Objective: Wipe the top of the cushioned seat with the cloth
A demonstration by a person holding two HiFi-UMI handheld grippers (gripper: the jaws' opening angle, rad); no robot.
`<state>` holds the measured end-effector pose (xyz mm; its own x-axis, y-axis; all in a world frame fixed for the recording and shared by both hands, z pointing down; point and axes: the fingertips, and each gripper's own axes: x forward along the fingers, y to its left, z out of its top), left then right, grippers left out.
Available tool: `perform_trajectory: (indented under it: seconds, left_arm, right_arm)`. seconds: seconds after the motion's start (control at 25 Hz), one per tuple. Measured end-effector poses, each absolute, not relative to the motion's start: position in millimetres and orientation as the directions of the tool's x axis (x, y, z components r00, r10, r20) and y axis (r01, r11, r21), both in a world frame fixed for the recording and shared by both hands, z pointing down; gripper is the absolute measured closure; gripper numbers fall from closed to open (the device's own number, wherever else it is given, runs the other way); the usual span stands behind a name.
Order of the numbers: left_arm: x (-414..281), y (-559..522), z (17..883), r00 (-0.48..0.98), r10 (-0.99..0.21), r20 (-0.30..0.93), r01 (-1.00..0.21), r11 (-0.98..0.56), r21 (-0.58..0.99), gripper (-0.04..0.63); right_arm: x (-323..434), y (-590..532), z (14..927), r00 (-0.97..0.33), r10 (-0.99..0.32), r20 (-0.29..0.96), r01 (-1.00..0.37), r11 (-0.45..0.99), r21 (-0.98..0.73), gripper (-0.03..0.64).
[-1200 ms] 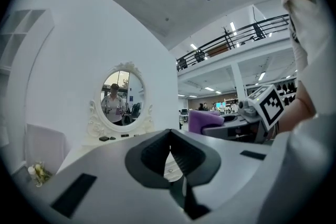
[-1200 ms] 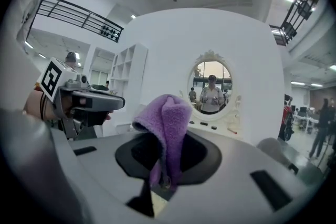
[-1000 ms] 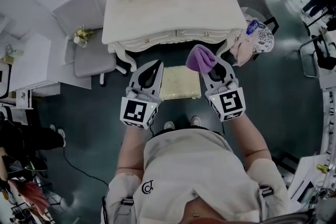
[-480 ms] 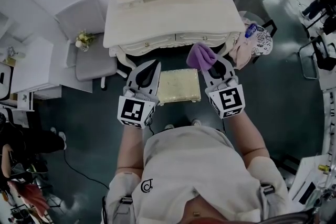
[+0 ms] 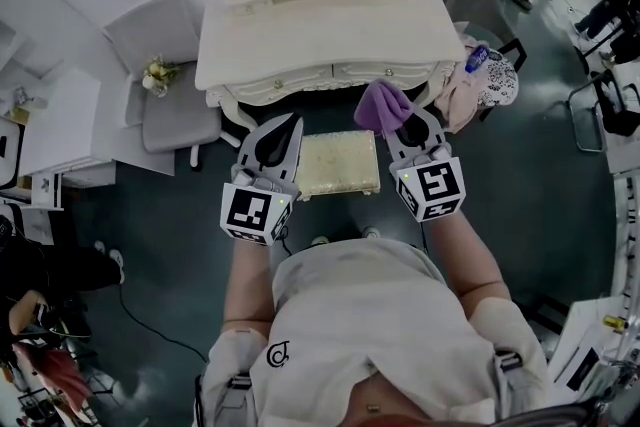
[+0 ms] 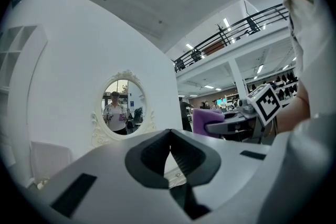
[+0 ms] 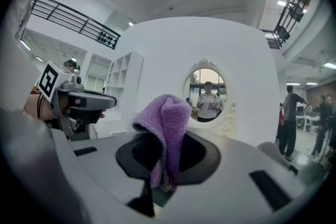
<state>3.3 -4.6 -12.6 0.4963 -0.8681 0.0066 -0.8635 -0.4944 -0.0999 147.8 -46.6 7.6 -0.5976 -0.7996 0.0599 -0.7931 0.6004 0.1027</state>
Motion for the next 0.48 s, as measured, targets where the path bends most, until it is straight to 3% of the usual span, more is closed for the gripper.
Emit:
perform_trajectory:
  seconds: [0.48]
  left_arm:
    - [15.6, -4.9, -3.4, 0.528, -0.848, 0.047, -0.841, -0.53, -0.106, 0.581]
  right_arm:
    - [143.5, -37.5, 6.2, -0.61, -0.791, 0.049, -0.784, 0.611, 0.108, 0.551]
